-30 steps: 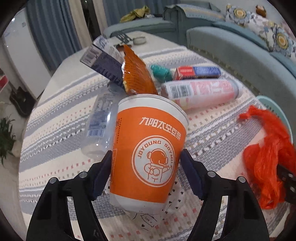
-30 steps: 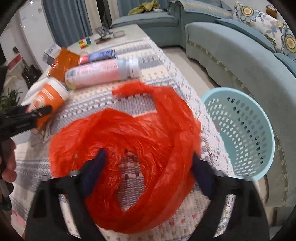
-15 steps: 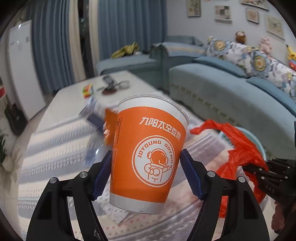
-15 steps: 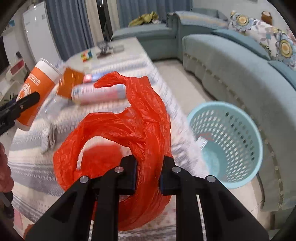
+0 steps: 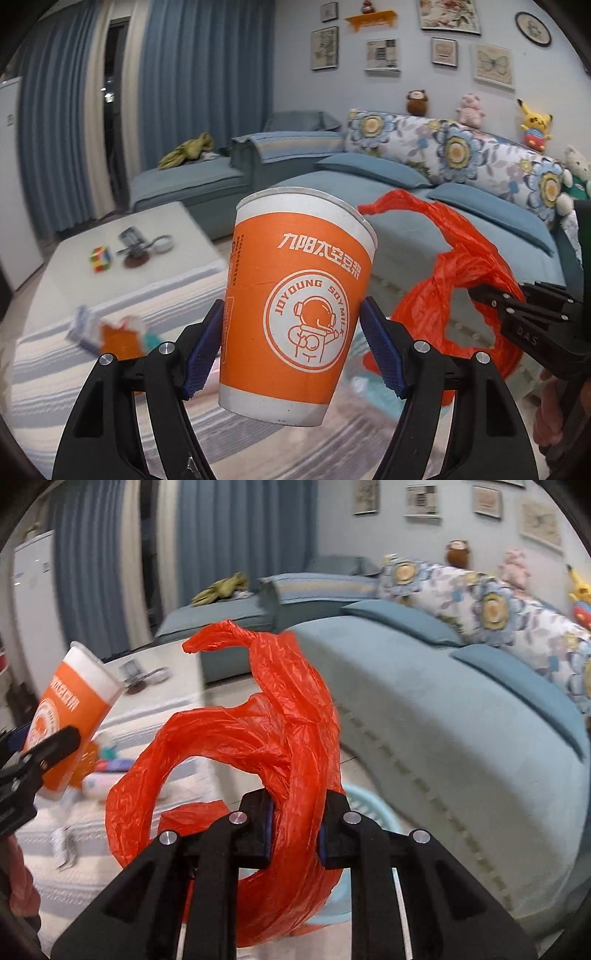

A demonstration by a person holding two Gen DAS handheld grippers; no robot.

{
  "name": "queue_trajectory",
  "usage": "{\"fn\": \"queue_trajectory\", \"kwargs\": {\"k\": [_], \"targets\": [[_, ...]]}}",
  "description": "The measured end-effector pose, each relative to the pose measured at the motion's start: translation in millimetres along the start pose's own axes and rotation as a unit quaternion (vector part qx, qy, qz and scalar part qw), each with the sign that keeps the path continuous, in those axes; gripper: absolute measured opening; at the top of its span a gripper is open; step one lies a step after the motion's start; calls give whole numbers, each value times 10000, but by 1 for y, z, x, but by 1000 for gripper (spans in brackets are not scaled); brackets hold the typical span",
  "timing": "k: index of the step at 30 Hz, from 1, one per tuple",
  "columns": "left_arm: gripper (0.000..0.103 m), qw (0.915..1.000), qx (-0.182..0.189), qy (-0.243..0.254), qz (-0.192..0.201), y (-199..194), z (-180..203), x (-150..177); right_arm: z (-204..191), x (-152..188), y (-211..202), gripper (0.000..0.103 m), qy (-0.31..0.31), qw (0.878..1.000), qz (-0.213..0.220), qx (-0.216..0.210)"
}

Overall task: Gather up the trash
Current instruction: 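Carry cup and red bag over the basket and open both grippers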

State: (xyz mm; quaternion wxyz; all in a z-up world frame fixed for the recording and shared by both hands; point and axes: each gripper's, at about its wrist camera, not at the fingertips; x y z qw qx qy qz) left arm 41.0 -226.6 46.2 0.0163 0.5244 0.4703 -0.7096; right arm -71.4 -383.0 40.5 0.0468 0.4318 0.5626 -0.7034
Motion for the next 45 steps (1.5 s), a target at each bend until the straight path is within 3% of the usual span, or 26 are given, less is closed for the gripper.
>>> {"fn": "queue_trajectory", "kwargs": {"k": [4, 8, 15, 19, 23, 27, 32, 38, 45], "targets": [[70, 9996, -130, 244, 45, 27, 35, -1, 28, -3, 12, 15, 110, 9989, 45, 464], [70, 9991, -10, 322, -275, 70, 61, 5, 54, 6, 38, 15, 340, 9949, -90, 949], [71, 9930, 327, 448, -1039, 139, 90, 26, 85, 35, 109, 15, 717, 9880, -806, 1107], [72, 9896, 282, 668, -1245, 162, 101, 43, 90, 52, 140, 15, 852, 9845, -1132, 1034], [73, 9851, 521, 608, -1524, 178, 99, 50, 92, 62, 156, 20, 880, 9836, -1331, 838], [81, 9843, 519, 669, -1551, 175, 93, 55, 87, 66, 155, 46, 877, 9851, -1347, 607], [84, 9844, 553, 632, -1546, 162, 83, 57, 84, 67, 154, 64, 928, 9838, -1524, 183], [85, 9858, 577, 453, -1508, 136, 66, 55, 72, 71, 137, 65, 785, 9839, -1599, 107], [85, 9924, 417, -190, -1142, 72, 16, 52, 44, 52, 73, 65, 487, 9953, -837, 23]]}}
Point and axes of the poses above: each gripper's, at about its wrist camera, not at the fingertips, and y roughly the way its jaws point, z to its right, x to its underside, and after that the axes turned 11 degrees about -z, right-handed
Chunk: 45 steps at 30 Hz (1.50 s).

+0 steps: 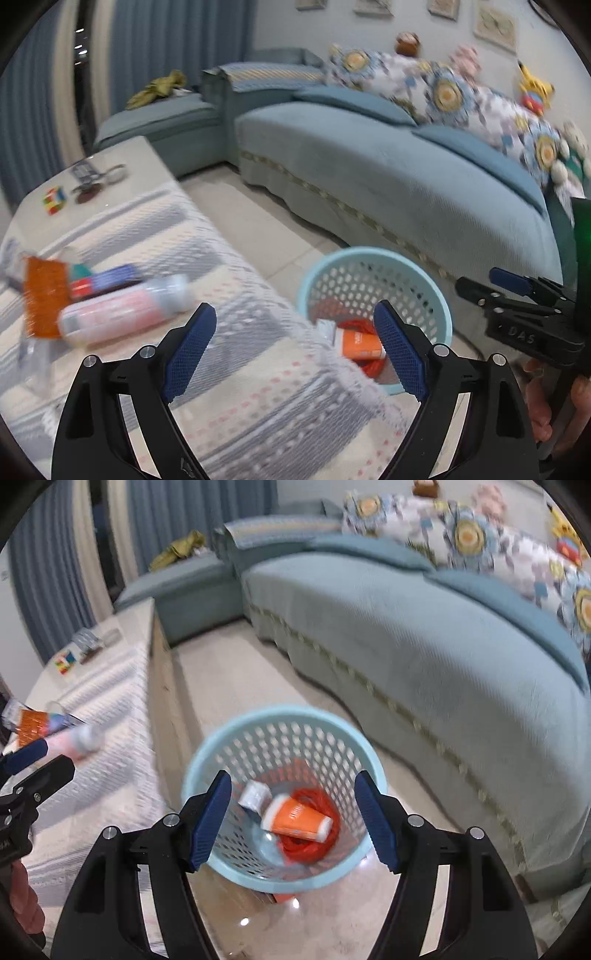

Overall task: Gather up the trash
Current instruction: 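Carry cup and red bag over the basket and open both grippers, then grasp the white heart-print paper with the left gripper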

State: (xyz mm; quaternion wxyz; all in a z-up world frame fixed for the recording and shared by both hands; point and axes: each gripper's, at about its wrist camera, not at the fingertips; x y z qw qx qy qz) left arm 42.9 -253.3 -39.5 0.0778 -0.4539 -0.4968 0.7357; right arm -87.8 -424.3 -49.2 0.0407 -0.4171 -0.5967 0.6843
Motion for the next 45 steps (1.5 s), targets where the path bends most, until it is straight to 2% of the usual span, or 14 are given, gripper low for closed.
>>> {"fn": "queue_trajectory", "kwargs": {"k": [3, 8, 11, 15, 19, 22, 27, 32, 35, 38, 42, 45], "targets": [[86, 9990, 59, -372, 249, -40, -31, 6, -27, -4, -32, 65, -250, 9987, 407, -203], [88, 9917, -519, -1021, 581, -96, -97, 30, -87, -5, -72, 65, -822, 9906, 958, -522], [88, 9841, -958, -1351, 640, -117, -135, 49, -119, -6, -82, 64, -1053, 9854, 1099, -760], [89, 9737, -1374, -1736, 545, -131, -178, 76, -169, -6, -76, 52, -1441, 9787, 1042, -1025], [89, 9701, -1500, -1882, 319, -125, -206, 96, -208, -7, -58, 36, -1766, 9721, 892, -1262], [89, 9697, -1362, -2027, 97, -110, -221, 111, -231, -9, -35, 33, -1906, 9688, 702, -1422], [89, 9720, -998, -2122, -181, -78, -224, 124, -259, -23, 15, 32, -2102, 9659, 414, -1457], [89, 9759, -979, -1889, -483, -48, -210, 123, -269, -44, 56, 32, -2104, 9658, 91, -1511], [89, 9750, -1021, -1839, -711, -31, -207, 125, -272, -57, 76, 33, -2134, 9644, -115, -1556], [89, 9738, -1102, -1828, -789, -22, -206, 128, -278, -70, 98, 33, -2263, 9570, -525, -1735], [87, 9712, -1096, -1905, -920, -12, -208, 130, -282, -76, 112, 33, -2485, 9446, -866, -1962], [77, 9690, -1297, -1848, -1003, -8, -207, 131, -280, -75, 111, 36, -2628, 9368, -992, -2087]]}}
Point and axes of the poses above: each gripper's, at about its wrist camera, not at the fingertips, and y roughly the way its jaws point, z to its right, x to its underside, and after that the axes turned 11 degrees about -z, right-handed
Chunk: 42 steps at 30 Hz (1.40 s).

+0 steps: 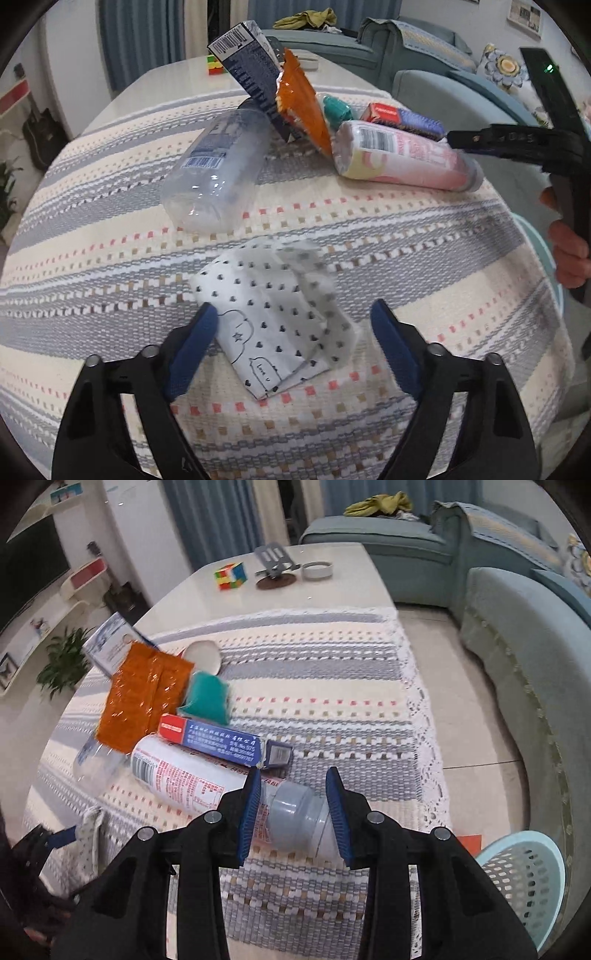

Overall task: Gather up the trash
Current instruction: 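Grasp the white heart-print paper with the left gripper, then grasp the pink spray can with the right gripper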

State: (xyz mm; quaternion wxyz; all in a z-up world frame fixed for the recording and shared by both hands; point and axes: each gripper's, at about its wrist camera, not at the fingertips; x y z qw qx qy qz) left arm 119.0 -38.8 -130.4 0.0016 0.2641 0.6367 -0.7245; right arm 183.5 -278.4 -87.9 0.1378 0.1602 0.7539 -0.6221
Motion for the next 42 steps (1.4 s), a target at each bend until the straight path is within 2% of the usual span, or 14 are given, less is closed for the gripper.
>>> {"fn": "queue_trajectory", "kwargs": {"k": [3, 6, 8, 10, 11, 14, 20, 22, 24, 26, 29, 37, 39, 42], "targets": [[64, 9999, -138, 30, 15, -1, 0, -1, 1, 4, -2, 40, -65, 9996, -178, -221], [42, 9999, 98, 12, 30, -7, -10, 2, -10, 14, -6, 42, -279, 9982, -367, -371], [24, 9997, 239, -12, 16, -11, -18, 4, -22, 26, -10, 45, -481, 9974, -413, -344], [19, 9997, 236, -65, 35, -14, -26, 8, -32, 36, -13, 48, -589, 9969, -410, -323], [13, 9996, 247, -81, 51, -14, -29, 9, -38, 43, -16, 49, -608, 9967, -384, -378], [9, 9992, 341, -171, 110, -16, -42, 14, -52, 57, -23, 50, -562, 9948, -378, -763], [7, 9979, 524, -255, 269, -25, -60, 26, -86, 67, -39, 50, -780, 9895, -206, -1198], [7, 9975, 578, -275, 286, -28, -59, 25, -95, 63, -48, 52, -796, 9932, 87, -848], [7, 9970, 638, -300, 321, -30, -63, 28, -99, 55, -51, 63, -838, 9951, 340, -406], [7, 9968, 656, -300, 352, -31, -61, 26, -98, 44, -45, 66, -895, 9950, 443, -62], [7, 9965, 694, -295, 369, -30, -60, 27, -85, 26, -18, 66, -998, 9949, 140, 89], [6, 9961, 750, -255, 392, -26, -55, 25, -71, 17, 29, 65, -886, 9939, -580, -308], [6, 9962, 742, -241, 389, -25, -54, 25, -73, 18, 34, 56, -777, 9950, -618, -147], [6, 9958, 775, -247, 413, -28, -53, 24, -74, 26, 31, 47, -506, 9959, -609, -426]]}}
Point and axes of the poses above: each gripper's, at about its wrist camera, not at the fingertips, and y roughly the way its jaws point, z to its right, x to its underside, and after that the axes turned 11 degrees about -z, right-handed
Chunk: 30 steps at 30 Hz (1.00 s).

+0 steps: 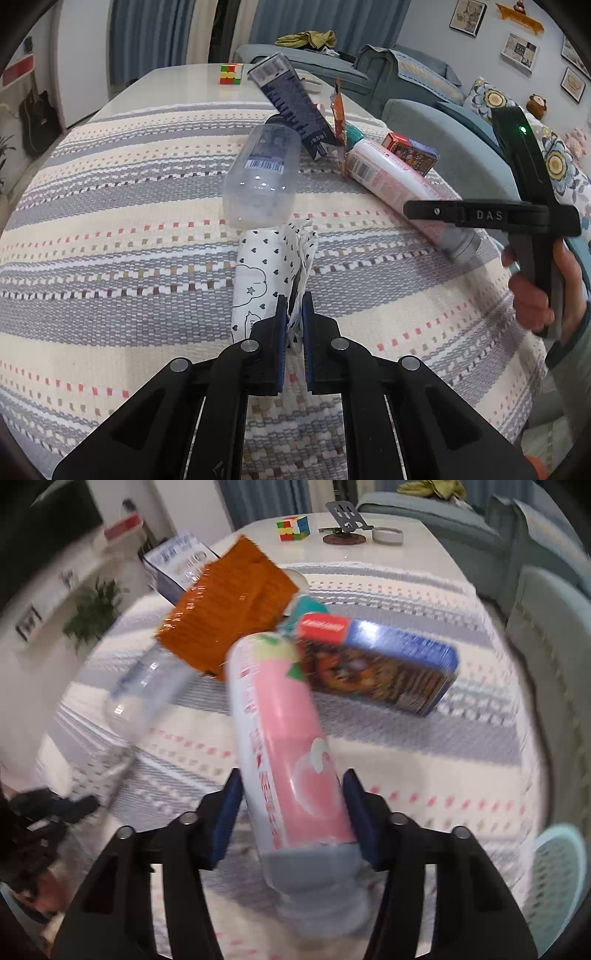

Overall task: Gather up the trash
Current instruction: 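Grasp the pink spray can with the right gripper, then carry paper and spray can over the basket and open both grippers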

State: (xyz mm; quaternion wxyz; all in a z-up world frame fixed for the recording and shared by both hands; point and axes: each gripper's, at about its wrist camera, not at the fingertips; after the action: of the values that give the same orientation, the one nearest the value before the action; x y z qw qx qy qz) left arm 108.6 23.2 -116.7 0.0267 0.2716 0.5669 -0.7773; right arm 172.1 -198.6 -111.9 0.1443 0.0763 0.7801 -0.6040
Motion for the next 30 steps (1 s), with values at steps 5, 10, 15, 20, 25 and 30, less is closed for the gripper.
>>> {"fn": "queue_trajectory", "kwargs": {"k": [5, 10, 15, 20, 25, 30], "targets": [[3, 9996, 206, 104, 158, -14, 10, -1, -11, 33, -7, 45, 450, 9985, 130, -281], [3, 9983, 318, 332, 353, -36, 30, -4, -17, 75, -31, 44, 875, 9925, 488, -699], [3, 9958, 448, 577, 551, -61, 61, -11, -14, 105, -85, 44, 1078, 9851, 1068, -808], [3, 9903, 614, 935, 826, -85, 111, -26, 3, 123, -146, 44, 1253, 9775, 1603, -562], [3, 9805, 821, 1391, 1123, -103, 171, -46, 33, 155, -213, 44, 1487, 9637, 2214, -150], [3, 9680, 1094, 1868, 1266, -106, 244, -60, 77, 186, -257, 44, 1908, 9471, 2569, 249]]}}
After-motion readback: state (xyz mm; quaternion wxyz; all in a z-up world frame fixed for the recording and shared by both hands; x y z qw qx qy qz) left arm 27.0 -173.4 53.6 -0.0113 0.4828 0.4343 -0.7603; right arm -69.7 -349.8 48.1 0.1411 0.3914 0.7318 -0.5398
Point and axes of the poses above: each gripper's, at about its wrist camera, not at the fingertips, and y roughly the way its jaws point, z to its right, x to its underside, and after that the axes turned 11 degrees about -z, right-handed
